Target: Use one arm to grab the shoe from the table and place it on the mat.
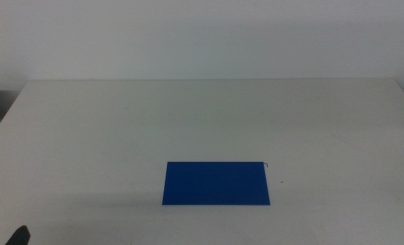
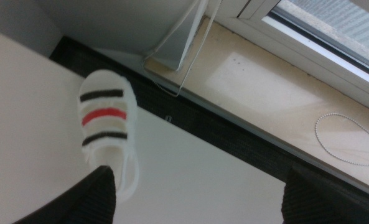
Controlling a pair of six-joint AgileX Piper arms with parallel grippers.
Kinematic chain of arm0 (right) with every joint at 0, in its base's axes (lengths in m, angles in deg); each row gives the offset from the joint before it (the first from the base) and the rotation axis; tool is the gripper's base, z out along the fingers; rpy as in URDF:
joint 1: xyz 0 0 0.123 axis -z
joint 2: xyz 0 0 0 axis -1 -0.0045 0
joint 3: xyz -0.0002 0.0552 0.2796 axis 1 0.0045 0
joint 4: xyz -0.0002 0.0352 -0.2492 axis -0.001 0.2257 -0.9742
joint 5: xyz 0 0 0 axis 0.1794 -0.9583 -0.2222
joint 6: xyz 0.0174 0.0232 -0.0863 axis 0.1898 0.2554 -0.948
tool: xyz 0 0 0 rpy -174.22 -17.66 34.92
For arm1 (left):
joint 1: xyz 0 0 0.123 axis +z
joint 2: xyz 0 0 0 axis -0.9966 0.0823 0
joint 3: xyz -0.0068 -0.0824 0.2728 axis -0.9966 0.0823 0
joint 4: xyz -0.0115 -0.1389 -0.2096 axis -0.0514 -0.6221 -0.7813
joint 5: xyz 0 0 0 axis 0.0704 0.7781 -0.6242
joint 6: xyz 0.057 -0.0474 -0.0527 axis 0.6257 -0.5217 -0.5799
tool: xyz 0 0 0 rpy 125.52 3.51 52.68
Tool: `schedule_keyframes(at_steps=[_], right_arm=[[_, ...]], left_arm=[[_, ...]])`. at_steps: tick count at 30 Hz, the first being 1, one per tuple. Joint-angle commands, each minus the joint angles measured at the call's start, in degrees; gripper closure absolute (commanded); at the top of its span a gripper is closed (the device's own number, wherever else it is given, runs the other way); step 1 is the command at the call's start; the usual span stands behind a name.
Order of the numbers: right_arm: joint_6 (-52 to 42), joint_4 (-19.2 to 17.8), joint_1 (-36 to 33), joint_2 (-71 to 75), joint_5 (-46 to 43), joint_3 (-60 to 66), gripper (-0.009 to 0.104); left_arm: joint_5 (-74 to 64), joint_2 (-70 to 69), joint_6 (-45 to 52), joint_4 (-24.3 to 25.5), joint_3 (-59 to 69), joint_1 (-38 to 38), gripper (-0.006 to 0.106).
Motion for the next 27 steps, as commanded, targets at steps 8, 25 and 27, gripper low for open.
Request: schedule_keyframes(at_steps=[8,25,27], right_arm=[[15.7,-1.5,0.5,-1.6,2.8,-1.8,0.003],[7.3,9.9,4.7,-13.6,-10.5,-1.7,0.003],[5.8,11.5,5.2,-14.5,-11.7,-1.7,0.003]], left_arm=[[4.6,-0.7,-0.3,-0.4,0.4,-0.2,0.007],[4.6,-0.7,-0.3,-0.4,0.4,-0.2,0.007],[4.6,-0.7,-0.3,-0.4,0.4,-0.2,0.007]])
